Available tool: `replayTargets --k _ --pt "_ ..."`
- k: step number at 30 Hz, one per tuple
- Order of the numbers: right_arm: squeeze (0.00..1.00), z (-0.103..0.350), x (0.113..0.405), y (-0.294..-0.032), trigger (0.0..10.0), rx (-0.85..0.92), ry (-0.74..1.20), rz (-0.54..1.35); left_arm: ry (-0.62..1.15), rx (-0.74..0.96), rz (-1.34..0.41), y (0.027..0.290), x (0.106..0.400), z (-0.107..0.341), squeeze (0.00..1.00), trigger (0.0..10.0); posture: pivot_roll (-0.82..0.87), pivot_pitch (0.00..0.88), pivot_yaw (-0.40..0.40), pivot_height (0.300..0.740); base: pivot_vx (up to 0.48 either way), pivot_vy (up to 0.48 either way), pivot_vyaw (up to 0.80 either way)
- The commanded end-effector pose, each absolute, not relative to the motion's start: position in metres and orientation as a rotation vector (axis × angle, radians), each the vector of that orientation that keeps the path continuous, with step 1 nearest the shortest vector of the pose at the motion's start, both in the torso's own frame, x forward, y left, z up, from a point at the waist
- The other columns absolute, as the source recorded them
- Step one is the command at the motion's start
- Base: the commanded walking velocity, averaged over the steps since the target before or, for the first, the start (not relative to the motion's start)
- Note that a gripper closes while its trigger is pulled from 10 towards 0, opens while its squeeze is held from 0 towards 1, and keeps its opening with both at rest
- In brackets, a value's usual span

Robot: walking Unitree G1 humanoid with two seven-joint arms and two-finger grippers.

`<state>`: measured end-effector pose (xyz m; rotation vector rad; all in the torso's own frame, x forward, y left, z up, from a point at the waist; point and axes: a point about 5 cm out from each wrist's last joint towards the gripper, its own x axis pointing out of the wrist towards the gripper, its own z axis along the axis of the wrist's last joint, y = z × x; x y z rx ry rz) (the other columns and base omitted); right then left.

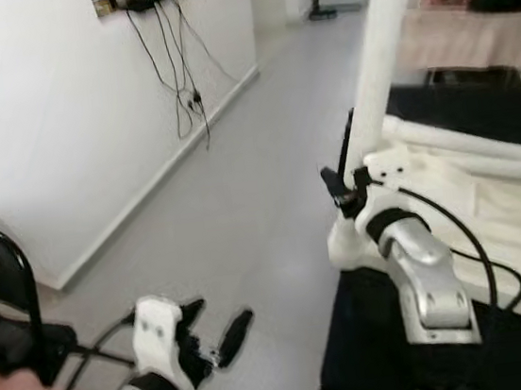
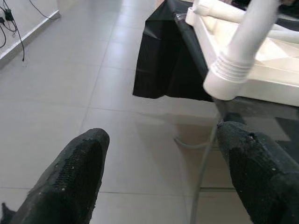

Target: Building children table

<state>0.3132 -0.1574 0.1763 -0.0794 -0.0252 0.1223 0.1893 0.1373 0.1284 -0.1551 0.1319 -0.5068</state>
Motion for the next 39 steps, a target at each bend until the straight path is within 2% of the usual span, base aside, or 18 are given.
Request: replayTargets --k 1,11,12,14,15,16,17,19,21,22,26,27,33,34,35,36,37,39 --pt "0.00 0.135 0.310 -0.180 0.0 -0.115 0.168 0.037 0.141 -0.137 -0.487 0.139 0.191 0.124 0.00 10.0 -0.01 0.083 0.016 0.740 0.000 0.000 0.00" --pt "0.00 0.148 0.334 -0.183 0.0 -0.124 0.123 0.010 0.120 -0.142 -0.448 0.141 0.195 0.121 0.00 10.0 0.00 0.069 0.019 0.740 0.000 0.000 0.00" --pt "0.00 0.153 0.338 -0.183 4.5 -0.126 0.116 0.004 0.117 -0.137 -0.447 0.141 0.196 0.120 0.00 10.0 0.00 0.066 0.020 0.740 0.000 0.000 0.00" --pt "0.00 0.153 0.338 -0.183 4.5 -0.126 0.116 0.004 0.117 -0.137 -0.447 0.141 0.196 0.120 0.00 10.0 0.00 0.066 0.020 0.740 0.000 0.000 0.00" --pt "0.54 0.161 0.347 -0.177 10.0 -0.099 0.086 0.070 0.111 -0.125 -0.443 0.141 0.198 0.120 0.00 10.0 0.00 0.056 0.016 0.740 0.000 0.000 0.00" --pt "0.54 0.161 0.347 -0.177 10.0 -0.099 0.086 0.070 0.111 -0.125 -0.443 0.141 0.198 0.120 0.00 10.0 0.00 0.056 0.016 0.740 0.000 0.000 0.00" --pt "1.00 0.175 0.352 -0.172 10.0 -0.064 0.037 0.137 0.103 -0.115 -0.437 0.140 0.200 0.120 0.00 10.0 0.01 0.047 0.014 0.740 0.000 0.000 0.00" --pt "1.00 0.198 0.359 -0.161 10.0 0.047 -0.057 0.333 0.090 -0.105 -0.429 0.139 0.203 0.119 0.00 10.0 0.01 0.042 0.012 0.740 0.000 0.000 0.00" --pt "1.00 0.203 0.359 -0.160 10.0 0.071 -0.076 0.372 0.087 -0.104 -0.428 0.139 0.204 0.119 0.00 10.0 0.01 0.042 0.012 0.740 0.000 0.000 0.00" --pt "0.93 0.205 0.361 -0.155 10.0 0.114 -0.079 0.458 0.083 -0.102 -0.427 0.138 0.204 0.118 0.00 10.0 0.02 0.037 0.008 0.740 0.000 0.000 0.00" --pt "0.93 0.205 0.363 -0.153 10.0 0.139 -0.079 0.510 0.078 -0.100 -0.426 0.138 0.205 0.118 0.00 10.0 0.02 0.037 0.008 0.740 0.000 0.000 0.00" --pt "0.00 0.207 0.366 -0.147 10.0 0.155 -0.087 0.616 0.067 -0.080 -0.426 0.137 0.204 0.119 0.00 10.0 0.03 0.033 0.004 0.740 0.000 0.000 0.00" --pt "0.00 0.198 0.375 -0.122 10.0 0.100 -0.034 0.944 0.001 -0.011 -0.487 0.133 0.197 0.125 0.00 10.0 0.06 0.019 -0.013 0.740 0.000 0.000 0.00" --pt "0.00 0.193 0.376 -0.118 8.3 0.103 -0.006 0.983 -0.014 0.000 -0.533 0.130 0.194 0.127 0.00 10.0 0.06 0.019 -0.013 0.740 0.000 0.000 0.00" --pt "0.00 0.193 0.376 -0.118 8.3 0.103 -0.006 0.983 -0.014 0.000 -0.533 0.130 0.194 0.127 0.00 10.0 0.06 0.019 -0.013 0.740 0.000 0.000 0.00" --pt "0.00 0.190 0.376 -0.116 3.6 0.106 0.011 1.006 -0.023 0.006 -0.563 0.128 0.192 0.128 0.00 10.0 0.06 0.019 -0.016 0.740 0.000 0.000 0.00" --pt "0.00 0.187 0.377 -0.114 0.0 0.112 0.027 1.017 -0.026 0.028 -0.606 0.125 0.190 0.129 0.00 10.0 0.07 0.018 -0.020 0.740 0.000 0.000 0.00" --pt "0.00 0.185 0.377 -0.114 0.0 0.126 0.044 1.023 -0.031 0.041 -0.652 0.122 0.187 0.130 0.00 10.0 0.08 0.017 -0.022 0.740 0.000 0.000 0.00"
